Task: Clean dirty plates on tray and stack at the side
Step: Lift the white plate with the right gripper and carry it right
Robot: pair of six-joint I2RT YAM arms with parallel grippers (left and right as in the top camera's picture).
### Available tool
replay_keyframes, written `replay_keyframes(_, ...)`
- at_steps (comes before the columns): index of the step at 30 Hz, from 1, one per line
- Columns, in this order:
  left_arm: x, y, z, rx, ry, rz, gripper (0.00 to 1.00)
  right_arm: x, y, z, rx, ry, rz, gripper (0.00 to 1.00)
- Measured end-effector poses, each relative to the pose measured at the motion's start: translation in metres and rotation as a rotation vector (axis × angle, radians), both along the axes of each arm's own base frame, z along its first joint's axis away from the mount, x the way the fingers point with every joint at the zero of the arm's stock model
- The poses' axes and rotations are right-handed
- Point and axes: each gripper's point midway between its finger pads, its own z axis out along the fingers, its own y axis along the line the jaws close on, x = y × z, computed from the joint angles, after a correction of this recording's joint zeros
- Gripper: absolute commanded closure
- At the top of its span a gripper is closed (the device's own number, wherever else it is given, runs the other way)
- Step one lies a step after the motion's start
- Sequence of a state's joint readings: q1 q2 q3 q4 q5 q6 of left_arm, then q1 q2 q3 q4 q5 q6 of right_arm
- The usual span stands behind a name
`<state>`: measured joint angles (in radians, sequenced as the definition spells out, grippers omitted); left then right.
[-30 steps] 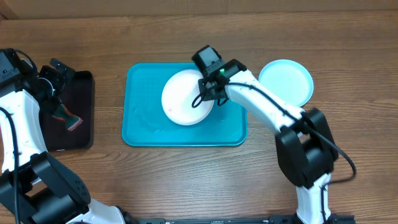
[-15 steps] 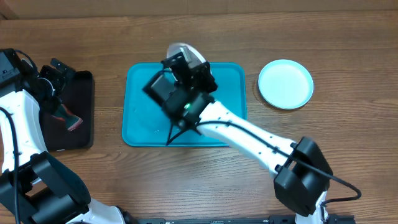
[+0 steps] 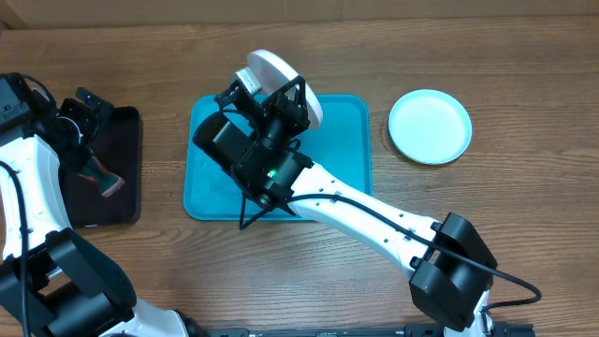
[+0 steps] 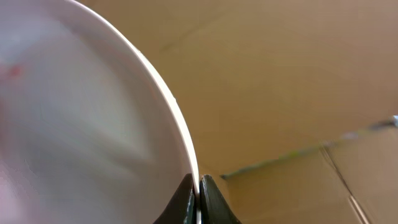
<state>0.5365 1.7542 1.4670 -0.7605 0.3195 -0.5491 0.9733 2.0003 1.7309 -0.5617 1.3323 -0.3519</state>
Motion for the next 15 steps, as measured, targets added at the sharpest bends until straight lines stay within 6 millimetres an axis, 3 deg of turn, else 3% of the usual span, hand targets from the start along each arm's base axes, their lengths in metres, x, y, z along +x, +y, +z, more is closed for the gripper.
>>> replay_keyframes(2,0.0,0.0,0.0,0.0,0.0,0.0,0.0,0.0,0.006,-0.019,-0.002,0.103,0.068,0.96)
replay_keyframes(4,0.0,0.0,0.0,0.0,0.0,0.0,0.0,-0.003,0.014,-0.053,0.014,0.273,0.169,0.96)
replay_keyframes(6,0.0,0.0,0.0,0.0,0.0,0.0,0.0,-0.003,0.011,-0.071,0.028,0.361,0.194,0.96)
replay_keyframes(11,0.0,0.0,0.0,-0.001,0.0,0.0,0.0,0.016,-0.022,-0.06,0.133,0.242,0.039,0.96)
replay_keyframes(15,0.0,0.0,0.0,0.0,0.0,0.0,0.0,0.015,-0.019,-0.065,0.223,0.289,0.063,0.96)
